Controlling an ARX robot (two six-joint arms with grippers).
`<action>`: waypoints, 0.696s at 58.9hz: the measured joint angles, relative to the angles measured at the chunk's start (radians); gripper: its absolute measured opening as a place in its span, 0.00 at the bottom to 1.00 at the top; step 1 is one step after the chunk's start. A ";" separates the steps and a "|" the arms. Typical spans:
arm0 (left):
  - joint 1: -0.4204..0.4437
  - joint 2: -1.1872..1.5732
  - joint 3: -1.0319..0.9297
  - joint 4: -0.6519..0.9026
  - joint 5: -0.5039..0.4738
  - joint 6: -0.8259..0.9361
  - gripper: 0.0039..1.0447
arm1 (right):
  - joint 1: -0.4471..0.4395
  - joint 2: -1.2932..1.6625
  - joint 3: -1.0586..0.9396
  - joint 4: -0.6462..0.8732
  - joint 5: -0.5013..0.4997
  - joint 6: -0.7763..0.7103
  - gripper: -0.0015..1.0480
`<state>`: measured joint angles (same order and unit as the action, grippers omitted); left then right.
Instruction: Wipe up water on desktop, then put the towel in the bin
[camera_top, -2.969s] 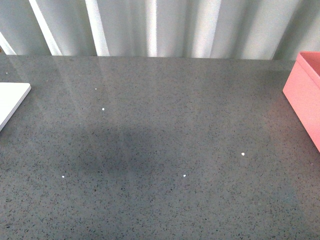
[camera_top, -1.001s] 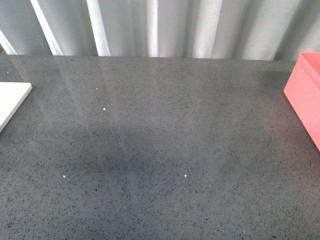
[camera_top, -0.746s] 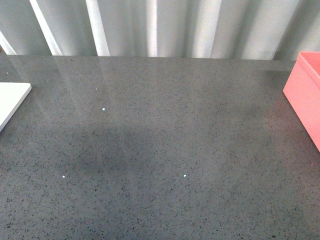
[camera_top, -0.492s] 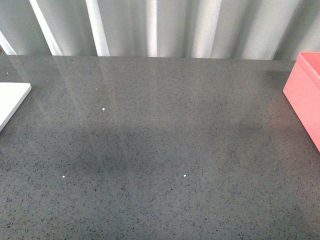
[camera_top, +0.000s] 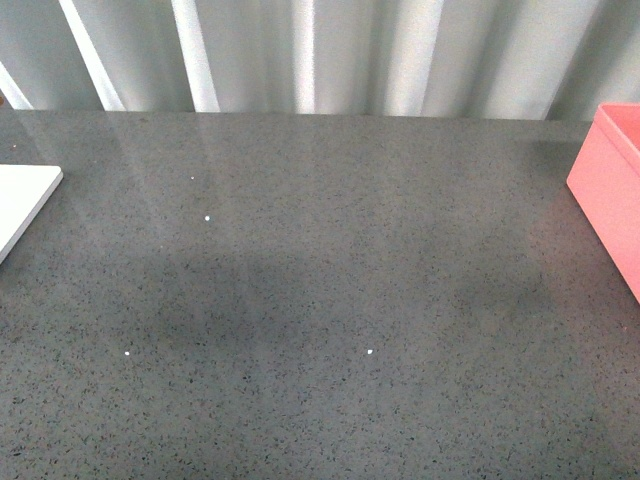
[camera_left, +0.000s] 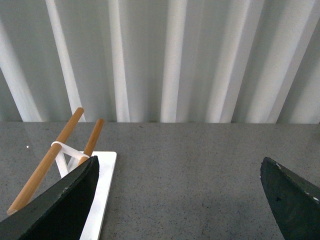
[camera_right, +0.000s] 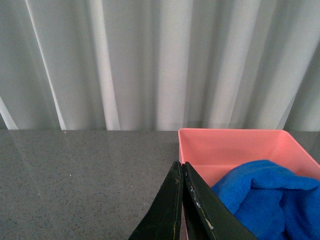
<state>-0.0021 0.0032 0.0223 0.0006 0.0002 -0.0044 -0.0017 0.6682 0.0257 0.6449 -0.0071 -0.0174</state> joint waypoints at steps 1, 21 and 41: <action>0.000 0.000 0.000 0.000 0.000 0.000 0.94 | 0.000 -0.015 0.000 -0.012 0.000 0.000 0.03; 0.000 0.000 0.000 0.000 0.000 0.000 0.94 | 0.000 -0.219 -0.002 -0.198 0.003 0.001 0.03; 0.000 0.000 0.000 0.000 0.000 0.000 0.94 | 0.000 -0.385 -0.003 -0.359 0.003 0.005 0.03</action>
<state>-0.0021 0.0032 0.0223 0.0006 -0.0002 -0.0044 -0.0013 0.2832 0.0231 0.2863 -0.0040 -0.0124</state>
